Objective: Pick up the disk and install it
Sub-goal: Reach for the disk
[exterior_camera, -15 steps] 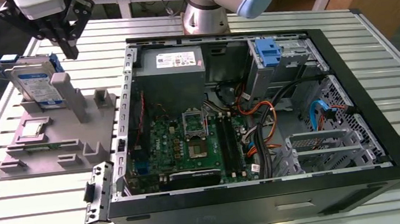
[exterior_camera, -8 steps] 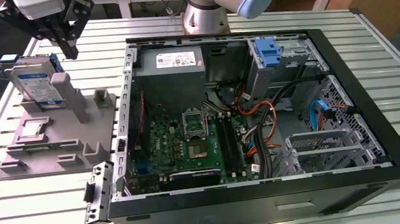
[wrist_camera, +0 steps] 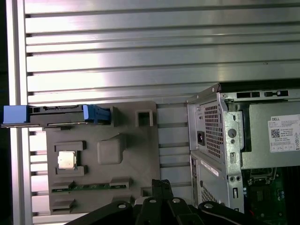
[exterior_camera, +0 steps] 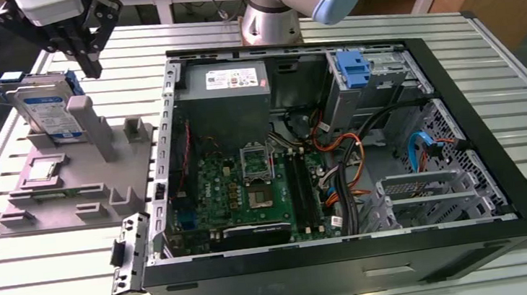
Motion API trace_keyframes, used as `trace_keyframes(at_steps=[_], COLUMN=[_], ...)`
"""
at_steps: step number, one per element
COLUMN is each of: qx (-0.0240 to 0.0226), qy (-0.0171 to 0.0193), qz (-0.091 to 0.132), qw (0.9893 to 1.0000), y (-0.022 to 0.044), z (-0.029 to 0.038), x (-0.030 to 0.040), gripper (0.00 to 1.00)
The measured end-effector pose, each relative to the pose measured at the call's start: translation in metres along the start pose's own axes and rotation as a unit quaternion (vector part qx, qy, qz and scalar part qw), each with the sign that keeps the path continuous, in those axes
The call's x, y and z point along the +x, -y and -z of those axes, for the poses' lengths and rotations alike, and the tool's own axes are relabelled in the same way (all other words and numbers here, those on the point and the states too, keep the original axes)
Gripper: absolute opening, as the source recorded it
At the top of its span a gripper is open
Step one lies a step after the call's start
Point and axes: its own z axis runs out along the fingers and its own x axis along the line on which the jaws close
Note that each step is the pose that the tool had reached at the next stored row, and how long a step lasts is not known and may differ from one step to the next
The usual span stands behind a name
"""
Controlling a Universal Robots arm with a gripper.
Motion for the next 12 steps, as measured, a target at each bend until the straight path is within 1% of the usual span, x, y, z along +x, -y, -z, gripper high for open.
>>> trace_keyframes(at_steps=[12], qx=[0.0000], qy=[0.0000], qz=[0.000], qw=[1.0000], y=[0.0001], z=[0.0001], x=[0.0016], gripper=[0.11])
